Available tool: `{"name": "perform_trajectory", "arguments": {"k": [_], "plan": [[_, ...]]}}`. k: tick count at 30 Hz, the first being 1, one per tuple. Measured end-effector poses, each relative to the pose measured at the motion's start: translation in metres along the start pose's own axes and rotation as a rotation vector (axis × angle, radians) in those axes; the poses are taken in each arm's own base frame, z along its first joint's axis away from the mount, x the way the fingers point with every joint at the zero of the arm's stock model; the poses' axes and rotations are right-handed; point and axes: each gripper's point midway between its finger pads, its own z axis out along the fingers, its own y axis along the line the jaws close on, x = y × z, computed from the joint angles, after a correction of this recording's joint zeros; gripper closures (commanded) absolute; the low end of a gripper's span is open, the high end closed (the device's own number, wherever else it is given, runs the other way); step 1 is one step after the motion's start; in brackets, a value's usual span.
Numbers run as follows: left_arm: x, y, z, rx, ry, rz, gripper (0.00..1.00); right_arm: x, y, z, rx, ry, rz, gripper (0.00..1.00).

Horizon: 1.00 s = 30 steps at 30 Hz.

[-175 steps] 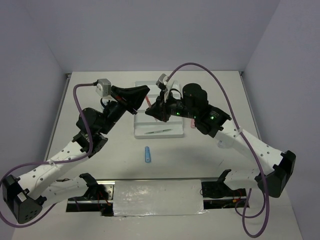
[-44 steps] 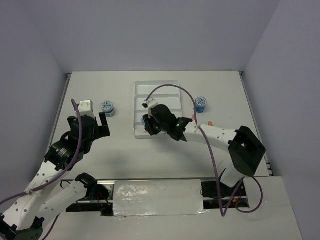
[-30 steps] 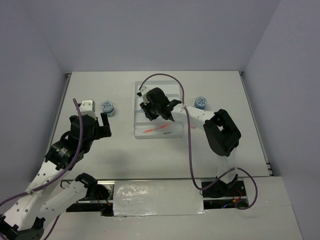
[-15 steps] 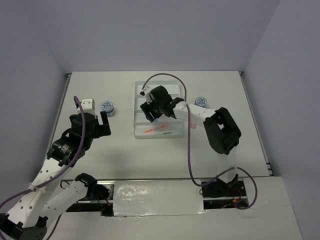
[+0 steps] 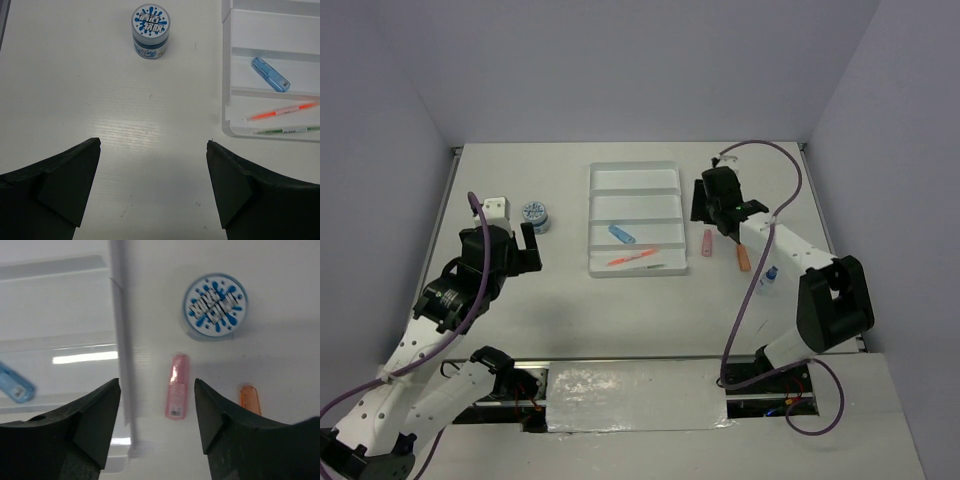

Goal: Sort the stationery into containers
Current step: Place the stationery in the storage box, then pick up the stationery from the center of the board.

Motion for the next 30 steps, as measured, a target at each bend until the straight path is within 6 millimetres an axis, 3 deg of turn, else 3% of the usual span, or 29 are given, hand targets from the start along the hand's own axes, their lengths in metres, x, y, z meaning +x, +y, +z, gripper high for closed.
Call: {"name": "perform_trajectory", "arguments": {"k": [1, 5, 10, 16, 19, 25, 26, 30], "plan": [[0.000, 0.000, 0.000, 0.002, -0.001, 0.001, 0.01, 0.007, -0.012, 0.004, 0.027, 0.020, 0.020, 0.41], [0.000, -0.001, 0.000, 0.008, -0.001, 0.000, 0.01, 0.048, -0.042, 0.027, 0.097, 0.150, 0.048, 0.48], [0.000, -0.002, 0.000, 0.009, 0.002, 0.001, 0.01, 0.087, -0.052, 0.044, 0.096, 0.273, 0.062, 0.48], [0.000, -0.001, 0.001, 0.006, 0.004, 0.000, 0.01, 0.095, -0.042, 0.050, 0.047, 0.299, 0.070, 0.49], [0.000, -0.001, 0.001, 0.007, 0.004, -0.001, 0.01, 0.103, -0.040, 0.054, 0.035, 0.323, 0.070, 0.54], [0.001, -0.002, 0.002, 0.008, 0.011, 0.002, 0.01, 0.108, -0.038, 0.059, 0.033, 0.347, 0.069, 0.69], [0.001, -0.002, 0.003, 0.008, 0.012, 0.002, 0.01, 0.108, -0.037, 0.059, 0.030, 0.351, 0.069, 0.80], [0.001, -0.002, 0.003, 0.010, 0.009, 0.001, 0.01, 0.107, -0.036, 0.058, 0.022, 0.349, 0.070, 0.90]]}}
